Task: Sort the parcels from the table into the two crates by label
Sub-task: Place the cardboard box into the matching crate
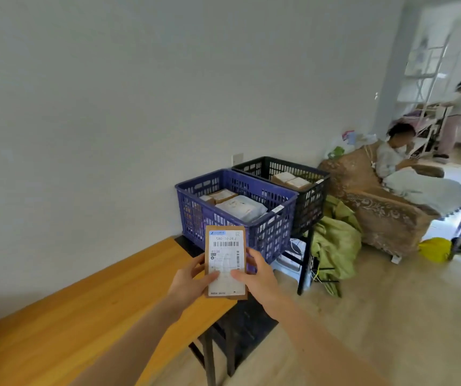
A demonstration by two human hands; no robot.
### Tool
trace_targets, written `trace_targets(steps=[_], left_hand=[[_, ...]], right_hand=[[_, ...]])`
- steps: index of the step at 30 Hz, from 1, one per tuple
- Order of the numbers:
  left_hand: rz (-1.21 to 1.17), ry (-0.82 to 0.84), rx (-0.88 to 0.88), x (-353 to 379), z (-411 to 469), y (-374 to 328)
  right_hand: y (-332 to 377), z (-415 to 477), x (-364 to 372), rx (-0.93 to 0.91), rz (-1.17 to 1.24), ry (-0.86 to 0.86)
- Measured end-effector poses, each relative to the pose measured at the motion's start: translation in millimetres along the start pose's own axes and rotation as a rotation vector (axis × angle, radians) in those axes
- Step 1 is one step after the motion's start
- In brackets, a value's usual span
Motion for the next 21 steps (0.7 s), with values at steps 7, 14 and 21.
trace_targets(steps=[7,14,21], left_hand=[[-0.028,0.086,-0.029,104,7,-28],[-0.011,0.151,-0.046,182,35,-46],[-0.036,0.241,-0.042,250,98,-61]], right_hand=[[-16,-5,-108,0.005,0.049,-0.053],[-34,4,-188,0.029,0.121,-0.107],[-45,45,-257,0.012,0.089,-0.173]])
Point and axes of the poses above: each hand's wrist, its own z-axis towards the middle knuckle, its own x-axis out of the palm, y = z × x, the point moved 6 cm from there along z, towards the middle knuckle, and after that the axes turned 5 degrees about -x, right-handed, at the moved point
